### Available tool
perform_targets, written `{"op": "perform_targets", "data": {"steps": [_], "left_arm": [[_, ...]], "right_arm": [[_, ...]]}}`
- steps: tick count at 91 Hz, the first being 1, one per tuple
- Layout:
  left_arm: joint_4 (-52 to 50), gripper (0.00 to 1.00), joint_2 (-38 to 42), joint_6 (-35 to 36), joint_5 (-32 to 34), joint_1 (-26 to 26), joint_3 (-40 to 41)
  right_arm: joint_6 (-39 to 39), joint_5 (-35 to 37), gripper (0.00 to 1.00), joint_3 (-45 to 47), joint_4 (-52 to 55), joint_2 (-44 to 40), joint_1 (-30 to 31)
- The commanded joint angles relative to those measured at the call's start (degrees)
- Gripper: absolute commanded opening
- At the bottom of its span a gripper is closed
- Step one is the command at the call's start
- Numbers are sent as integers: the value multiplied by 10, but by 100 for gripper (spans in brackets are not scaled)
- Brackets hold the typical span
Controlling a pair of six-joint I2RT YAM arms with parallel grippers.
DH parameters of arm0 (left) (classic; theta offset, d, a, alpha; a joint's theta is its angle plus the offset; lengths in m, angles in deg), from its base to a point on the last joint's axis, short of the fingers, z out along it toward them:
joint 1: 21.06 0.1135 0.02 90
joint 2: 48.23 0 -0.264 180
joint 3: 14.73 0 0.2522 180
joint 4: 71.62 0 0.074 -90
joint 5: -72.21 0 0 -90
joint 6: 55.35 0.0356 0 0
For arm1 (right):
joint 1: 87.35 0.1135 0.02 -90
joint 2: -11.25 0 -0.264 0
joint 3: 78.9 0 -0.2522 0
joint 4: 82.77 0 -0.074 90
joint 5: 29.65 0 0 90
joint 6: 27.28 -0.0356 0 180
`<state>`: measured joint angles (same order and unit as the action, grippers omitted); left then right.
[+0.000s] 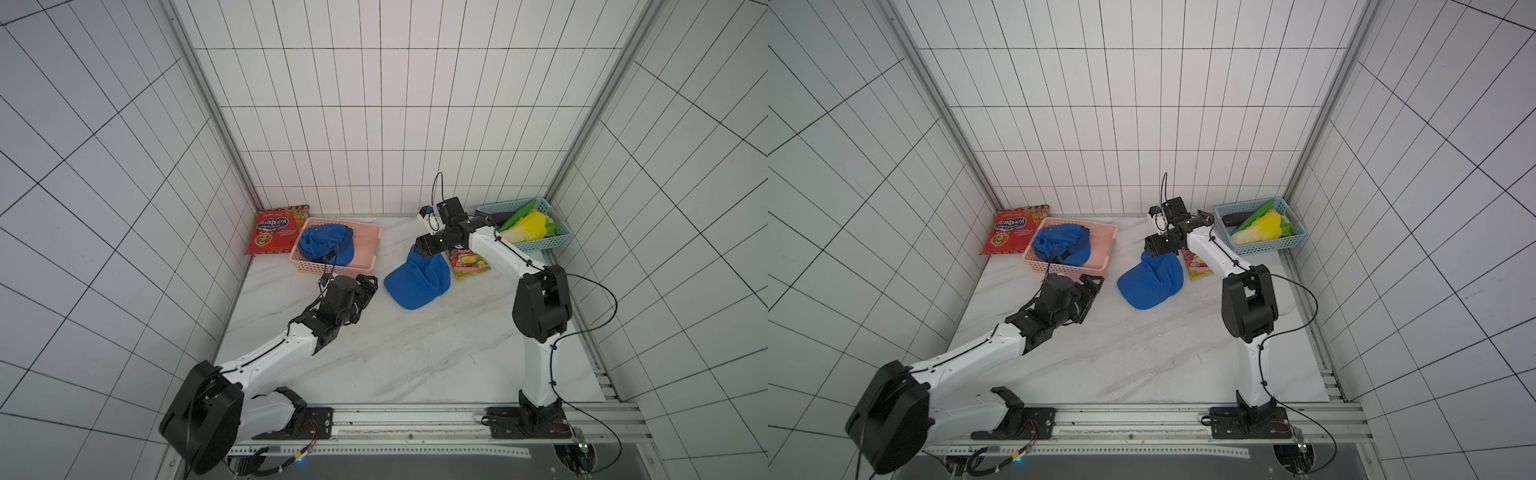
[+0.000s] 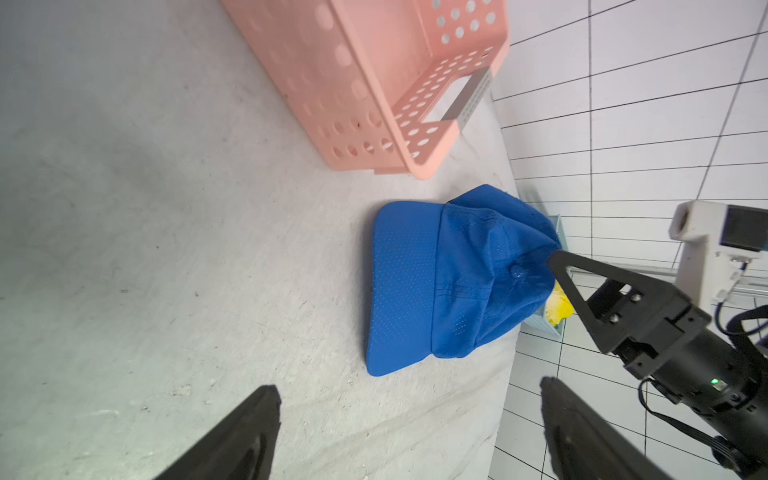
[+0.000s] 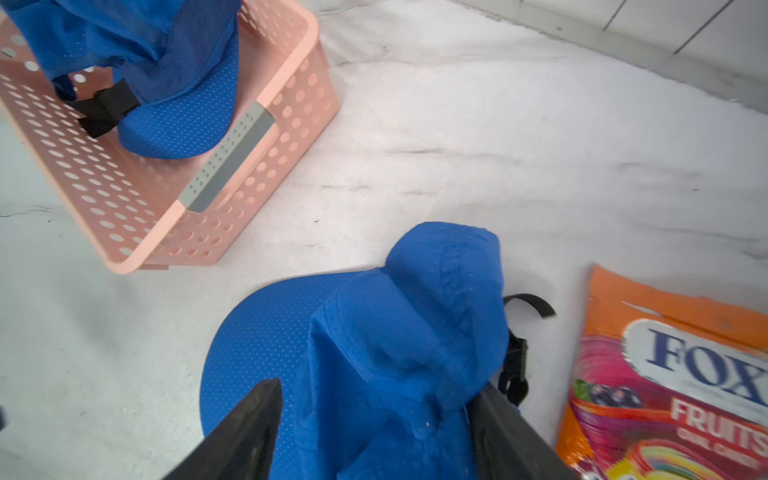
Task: Turn the baseball cap inside out
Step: Place the baseball cap at the center of the board, then smooth out the baseball cap at the center of the board.
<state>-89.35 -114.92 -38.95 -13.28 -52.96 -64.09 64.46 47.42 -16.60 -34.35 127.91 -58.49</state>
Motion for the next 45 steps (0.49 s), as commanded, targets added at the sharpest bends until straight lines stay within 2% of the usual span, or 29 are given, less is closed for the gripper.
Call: {"op": "perform_targets", "data": {"steps": [1,11,17,25,35,45], "left_arm": [[-19,95,-19,152,-18,19,-54],[-53,95,-89,297,-108,26,-147],[-92,94,-146,371,-158,26,-217],[-111,91,-219,429,-204,25,-290],[-114,86,-301,503,-216,22,-363],[-151,82,-385,584,-209,19,-469]], "right_arm": [[-46,92,80,-2,12,-76,-7],[-142,123,80,59,9,-154,-15],[-208,111,80,127,-16,-200,-24],[-294,75,80,222,-75,-252,-30],[-384,48,76,299,-136,-281,-33],[-434,26,72,318,-158,-256,-35]]}}
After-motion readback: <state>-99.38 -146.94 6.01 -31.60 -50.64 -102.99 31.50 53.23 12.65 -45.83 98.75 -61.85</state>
